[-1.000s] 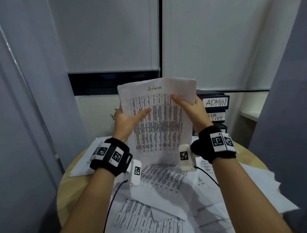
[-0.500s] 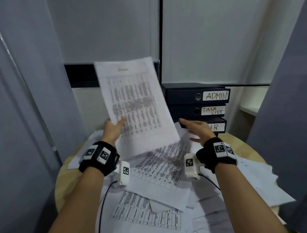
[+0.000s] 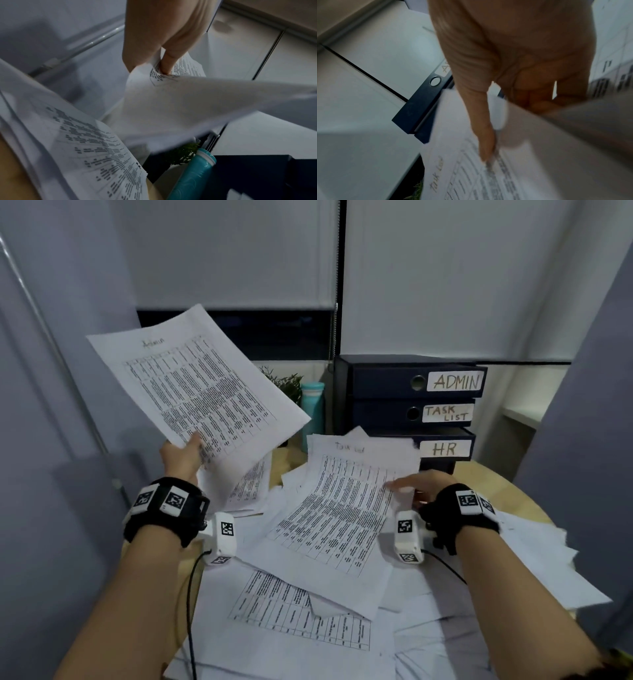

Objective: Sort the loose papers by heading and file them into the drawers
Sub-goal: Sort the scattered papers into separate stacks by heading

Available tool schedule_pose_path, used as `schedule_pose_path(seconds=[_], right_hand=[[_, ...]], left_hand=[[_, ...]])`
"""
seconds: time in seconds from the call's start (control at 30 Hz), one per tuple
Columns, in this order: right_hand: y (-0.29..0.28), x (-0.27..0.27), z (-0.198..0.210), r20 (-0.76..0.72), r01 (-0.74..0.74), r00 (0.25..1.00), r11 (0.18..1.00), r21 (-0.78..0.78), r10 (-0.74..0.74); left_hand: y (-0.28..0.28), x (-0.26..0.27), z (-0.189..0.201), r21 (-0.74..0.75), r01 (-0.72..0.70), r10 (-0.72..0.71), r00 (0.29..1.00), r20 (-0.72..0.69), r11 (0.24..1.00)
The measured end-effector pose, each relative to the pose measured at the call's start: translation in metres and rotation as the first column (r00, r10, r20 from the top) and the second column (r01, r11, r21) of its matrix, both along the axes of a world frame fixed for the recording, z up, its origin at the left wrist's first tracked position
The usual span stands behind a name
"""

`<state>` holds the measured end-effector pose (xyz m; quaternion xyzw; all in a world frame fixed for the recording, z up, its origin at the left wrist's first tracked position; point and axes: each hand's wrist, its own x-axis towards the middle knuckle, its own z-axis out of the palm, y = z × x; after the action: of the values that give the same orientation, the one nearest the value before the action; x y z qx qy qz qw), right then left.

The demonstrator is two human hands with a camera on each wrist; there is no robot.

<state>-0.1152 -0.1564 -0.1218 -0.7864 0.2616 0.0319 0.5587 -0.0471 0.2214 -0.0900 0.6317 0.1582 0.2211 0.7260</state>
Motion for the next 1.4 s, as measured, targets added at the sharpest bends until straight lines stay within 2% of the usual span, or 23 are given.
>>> schedule_pose_path(seconds=[0.1,0.17,0.2,0.27,0.33,0.4,0.47,0.5,0.57,0.63,0.7,0.77,0.87,0.93,1.13,1.23,1.33,1.4], right_hand=[[-0.001,0.003,0.0,-0.044,-0.141,0.99,0.986,-0.085,0.137],[0.003,-0.003,0.006,-0.019,-0.152,0.988,0.978,-0.144,0.151],[0.004,-0.007,0.008,0.01,-0.137,0.99,0.982,-0.127,0.14],[-0.002,-0.014,0.01,0.079,-0.058,0.995,0.998,-0.014,0.059],[-0.012,-0.019,0.012,0.14,0.025,0.99,0.995,0.093,-0.038],[-0.02,-0.019,0.014,0.259,0.133,0.946,0.961,0.245,-0.196],[-0.028,-0.018,0.016,0.355,0.226,0.879,0.934,0.278,-0.318],[-0.03,-0.019,0.018,0.381,0.273,0.85,0.923,0.271,-0.363],[-0.031,-0.025,0.02,0.404,0.261,0.822,0.897,0.358,-0.4],[-0.031,-0.027,0.017,0.418,0.261,0.797,0.873,0.411,-0.435],[-0.033,-0.028,0.015,0.442,0.311,0.764,0.868,0.387,-0.47],[-0.034,-0.033,0.015,0.418,0.362,0.764,0.863,0.353,-0.492],[-0.035,-0.033,0.014,0.426,0.364,0.772,0.878,0.311,-0.471],[-0.034,-0.034,0.013,0.442,0.336,0.77,0.882,0.33,-0.459],[-0.033,-0.029,0.012,0.428,0.328,0.762,0.86,0.391,-0.486],[-0.041,-0.019,0.002,0.401,0.249,0.796,0.85,0.465,-0.453],[-0.029,-0.022,0.011,0.386,0.172,0.792,0.779,0.604,-0.474],[-0.022,-0.021,0.016,0.397,0.181,0.793,0.799,0.573,-0.463]], left_hand=[[0.012,0.006,-0.003,-0.008,-0.018,0.018,0.999,-0.04,1.0],[0.019,0.01,-0.005,0.003,-0.02,0.021,0.999,-0.045,1.0],[0.022,0.01,-0.005,0.025,-0.024,0.025,0.998,-0.057,0.999],[0.025,0.012,-0.008,0.103,-0.011,0.019,0.996,-0.084,0.995],[0.025,0.012,-0.011,0.168,0.061,-0.041,0.992,-0.12,0.984],[0.022,0.011,-0.013,0.244,0.141,-0.102,0.981,-0.168,0.959],[0.014,0.008,-0.011,0.312,0.23,-0.161,0.959,-0.232,0.922],[0.009,0.006,-0.009,0.362,0.269,-0.184,0.95,-0.253,0.892],[-0.001,0.004,-0.001,0.452,0.342,-0.211,0.925,-0.316,0.824],[-0.007,0.007,0.004,0.478,0.434,-0.273,0.888,-0.37,0.763],[-0.012,0.007,0.006,0.527,0.562,-0.291,0.809,-0.511,0.637],[-0.012,0.009,0.003,0.539,0.68,-0.259,0.709,-0.656,0.498],[-0.009,0.014,-0.003,0.519,0.745,-0.237,0.641,-0.73,0.419],[-0.008,0.018,-0.003,0.543,0.756,-0.229,0.638,-0.735,0.365],[-0.006,0.028,-0.005,0.625,0.733,-0.21,0.678,-0.705,0.27],[-0.008,0.029,-0.005,0.63,0.725,-0.245,0.687,-0.684,0.277],[-0.014,0.021,0.002,0.625,0.719,-0.236,0.693,-0.681,0.305],[-0.017,0.017,0.013,0.698,0.681,-0.182,0.732,-0.656,0.222]])
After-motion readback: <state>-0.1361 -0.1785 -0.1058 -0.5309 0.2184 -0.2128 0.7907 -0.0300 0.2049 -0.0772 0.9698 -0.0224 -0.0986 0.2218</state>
